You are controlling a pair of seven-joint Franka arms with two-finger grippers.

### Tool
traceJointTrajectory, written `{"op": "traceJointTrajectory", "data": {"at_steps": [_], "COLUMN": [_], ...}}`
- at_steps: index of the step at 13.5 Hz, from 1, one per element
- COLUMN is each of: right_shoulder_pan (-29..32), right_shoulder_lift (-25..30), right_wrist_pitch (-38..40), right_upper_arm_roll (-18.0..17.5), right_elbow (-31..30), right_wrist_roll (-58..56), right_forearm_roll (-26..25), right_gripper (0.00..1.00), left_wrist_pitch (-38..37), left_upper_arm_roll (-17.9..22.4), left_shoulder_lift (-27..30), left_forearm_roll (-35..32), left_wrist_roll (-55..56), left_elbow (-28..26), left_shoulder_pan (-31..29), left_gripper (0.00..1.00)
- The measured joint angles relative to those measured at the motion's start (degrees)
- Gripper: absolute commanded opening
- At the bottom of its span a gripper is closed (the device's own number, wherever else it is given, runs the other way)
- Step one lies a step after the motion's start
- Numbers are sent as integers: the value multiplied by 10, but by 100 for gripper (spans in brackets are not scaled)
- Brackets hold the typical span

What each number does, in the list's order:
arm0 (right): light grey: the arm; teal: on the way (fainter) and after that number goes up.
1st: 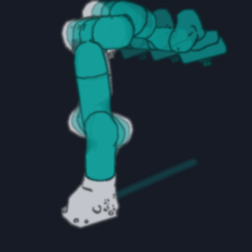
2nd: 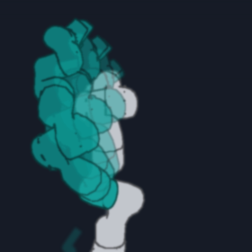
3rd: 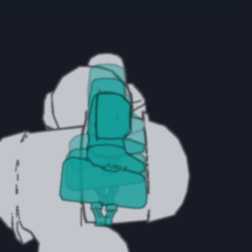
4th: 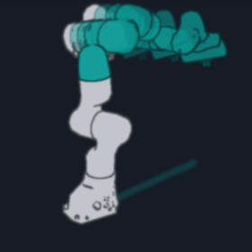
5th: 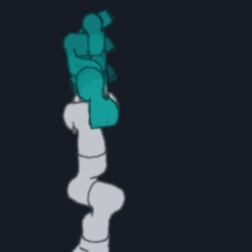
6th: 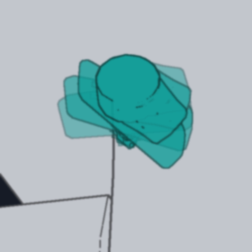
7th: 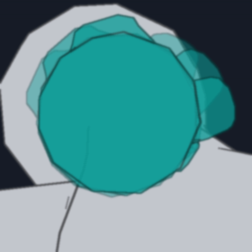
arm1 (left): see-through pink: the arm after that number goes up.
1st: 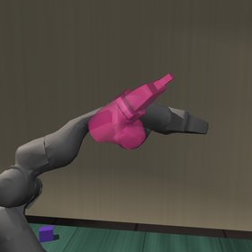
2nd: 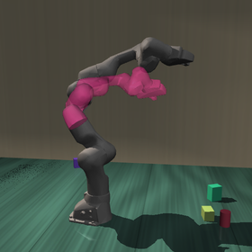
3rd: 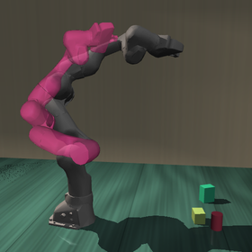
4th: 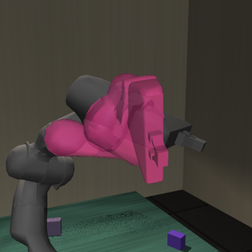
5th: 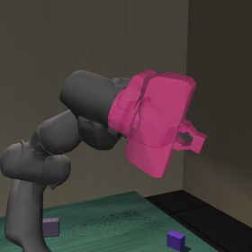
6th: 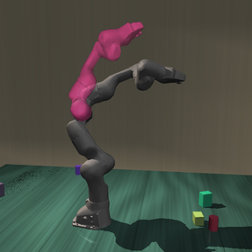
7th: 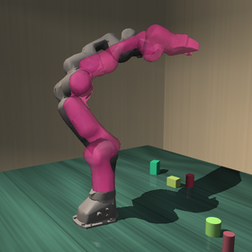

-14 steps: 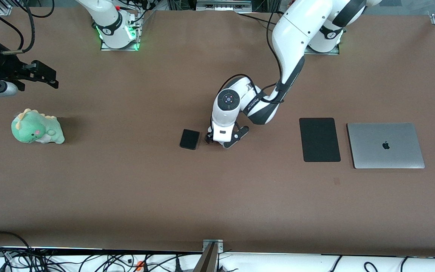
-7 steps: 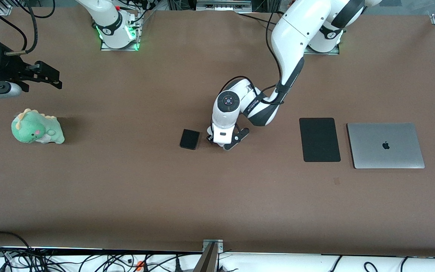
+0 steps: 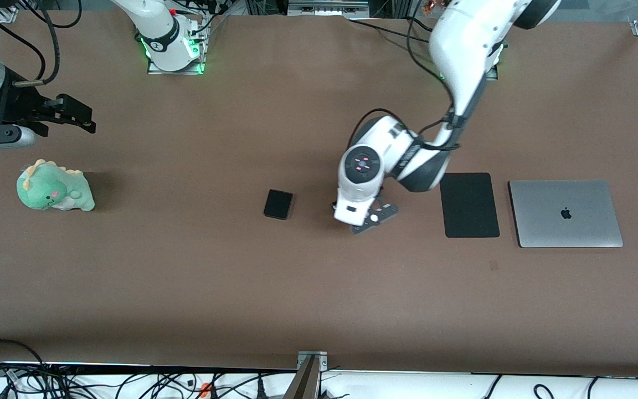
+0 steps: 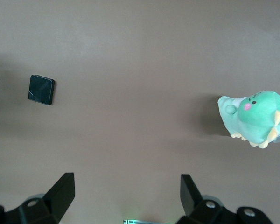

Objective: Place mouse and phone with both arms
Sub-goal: 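Carry the mouse onto the black mouse pad and open the left gripper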

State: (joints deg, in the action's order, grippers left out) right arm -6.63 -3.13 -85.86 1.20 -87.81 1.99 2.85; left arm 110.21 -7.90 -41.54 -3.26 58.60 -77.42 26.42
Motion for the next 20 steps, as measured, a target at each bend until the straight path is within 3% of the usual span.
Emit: {"op": "traceJointTrajectory", "data": {"at_steps": [4, 9, 11, 16, 17, 18, 20], "right_shoulder_pan": [-23, -72, -95, -157, -167, -175, -190], "right_shoulder_lift": [-13, -47, -64, -122, -134, -145, -166], "right_wrist_pitch": [-10, -50, -71, -137, -149, -160, -184], "right_upper_arm_roll": [-1, -2, -3, -4, -4, -4, -4], "right_elbow": [0, -1, -1, -2, -2, -2, -3], "right_wrist_roll": [40, 111, 143, 226, 237, 249, 277], "right_forearm_roll": [2, 3, 3, 3, 3, 3, 3], "right_gripper": [100, 100, 100, 100, 100, 100, 100], "left_wrist_pitch": [-98, -86, -19, 214, 243, 260, 280], "left_upper_arm_roll": [1, 1, 1, -2, -3, -4, -5], "left_shoulder_lift": [39, 48, 70, 137, 143, 146, 149], "left_forearm_roll": [-1, -2, -2, -2, -2, -2, -2], "left_wrist_roll": [-231, -444, -497, -542, -543, -543, -543], "left_elbow": [-12, -70, -130, -348, -377, -395, -414], "left_shoulder_pan": [-98, -219, -254, -287, -287, -287, -287], "left_gripper": [46, 47, 49, 51, 58, 100, 100]}}
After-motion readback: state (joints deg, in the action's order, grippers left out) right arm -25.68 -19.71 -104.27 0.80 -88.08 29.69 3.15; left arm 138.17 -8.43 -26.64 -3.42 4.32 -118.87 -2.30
